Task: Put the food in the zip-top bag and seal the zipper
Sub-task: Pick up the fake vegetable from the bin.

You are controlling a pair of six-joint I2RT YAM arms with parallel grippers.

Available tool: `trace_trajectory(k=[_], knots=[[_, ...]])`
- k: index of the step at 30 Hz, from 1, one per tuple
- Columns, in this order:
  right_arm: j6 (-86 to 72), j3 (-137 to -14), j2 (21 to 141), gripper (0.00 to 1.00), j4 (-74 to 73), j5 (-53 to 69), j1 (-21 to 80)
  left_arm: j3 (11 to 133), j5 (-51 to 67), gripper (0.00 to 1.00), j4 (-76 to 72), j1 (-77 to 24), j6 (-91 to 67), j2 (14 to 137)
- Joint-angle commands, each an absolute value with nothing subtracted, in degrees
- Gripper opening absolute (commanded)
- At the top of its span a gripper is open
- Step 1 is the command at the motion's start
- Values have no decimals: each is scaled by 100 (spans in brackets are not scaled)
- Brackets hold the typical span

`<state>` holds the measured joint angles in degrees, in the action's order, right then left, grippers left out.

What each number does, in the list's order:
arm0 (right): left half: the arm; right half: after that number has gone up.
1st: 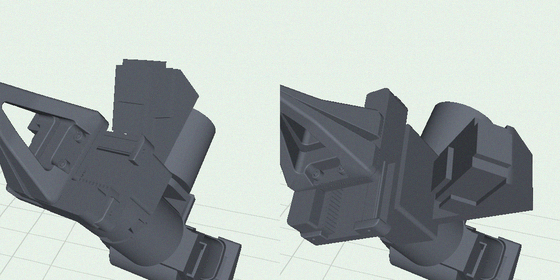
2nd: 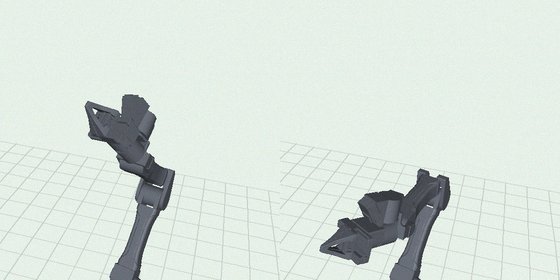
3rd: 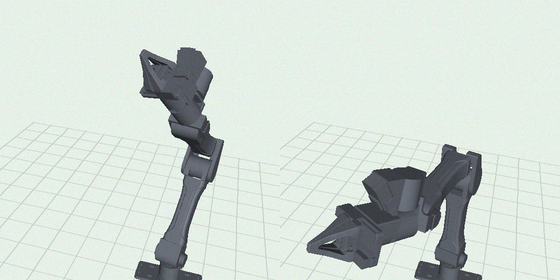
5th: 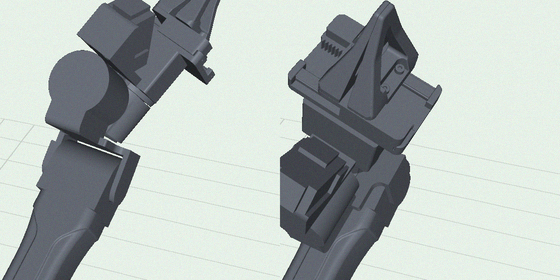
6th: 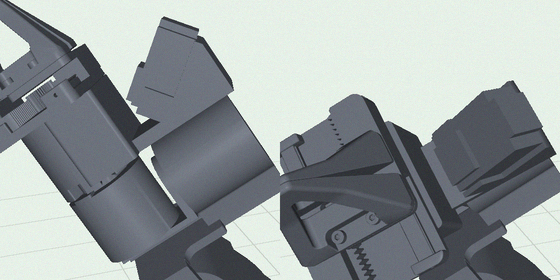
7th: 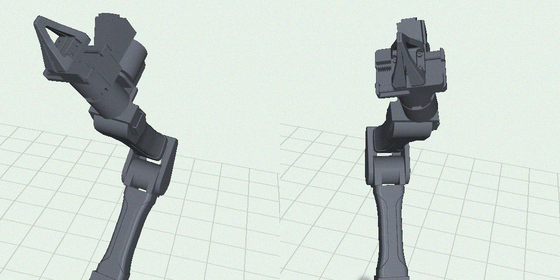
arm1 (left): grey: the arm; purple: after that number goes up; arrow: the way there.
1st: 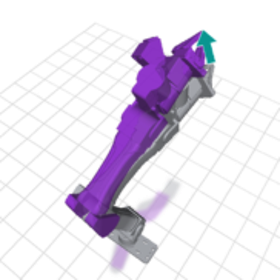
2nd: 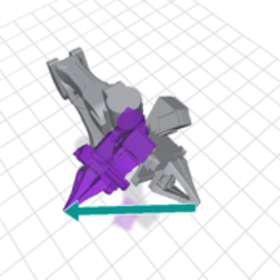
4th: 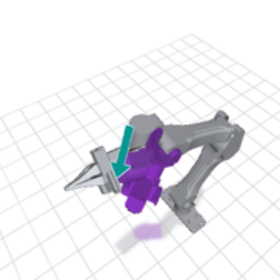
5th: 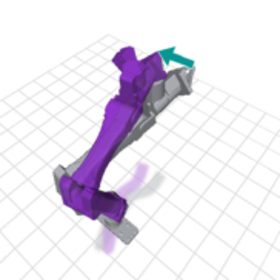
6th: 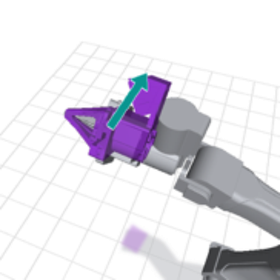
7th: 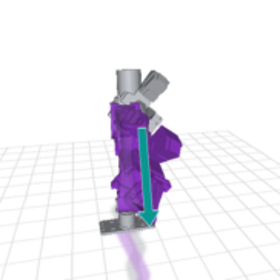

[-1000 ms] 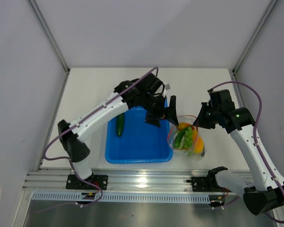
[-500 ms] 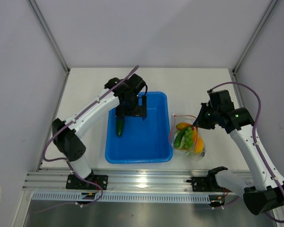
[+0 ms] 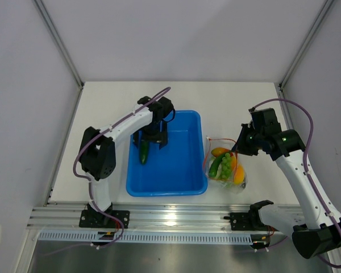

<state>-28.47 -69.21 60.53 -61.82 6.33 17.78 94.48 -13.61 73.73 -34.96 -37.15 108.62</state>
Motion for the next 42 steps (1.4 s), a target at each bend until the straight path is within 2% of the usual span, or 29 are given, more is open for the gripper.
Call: trace_trajectory(k=[1,5,14,26,30,36,42], knots=[[-2830,-6935,6012,0,-6064,554,1811,9422,-1792,99,7172,-3305,-3560,11100],[-2821,-6935,6038,0,-6047,545,1802,9536,-2127,100,7067,-3261,-3384,11434],[-2821,-6908,6082,0,-6003,571,1802,9598,-1881,100,6803,-3252,-3305,11751],[-2812,-6917,6117,0,-6003,554,1802,8939,-836,97,6241,-3234,-3454,11875],[-2812,-6926,6135,0,-5985,571,1811,8666,-668,92,6021,-3234,-3445,11760],[-2804,-6952,6170,0,-5977,606,1810,8622,-598,79,5924,-3234,-3410,11760],[-2786,-6987,6152,0,-6012,589,1802,8631,-685,56,5897,-3243,-3401,11804]])
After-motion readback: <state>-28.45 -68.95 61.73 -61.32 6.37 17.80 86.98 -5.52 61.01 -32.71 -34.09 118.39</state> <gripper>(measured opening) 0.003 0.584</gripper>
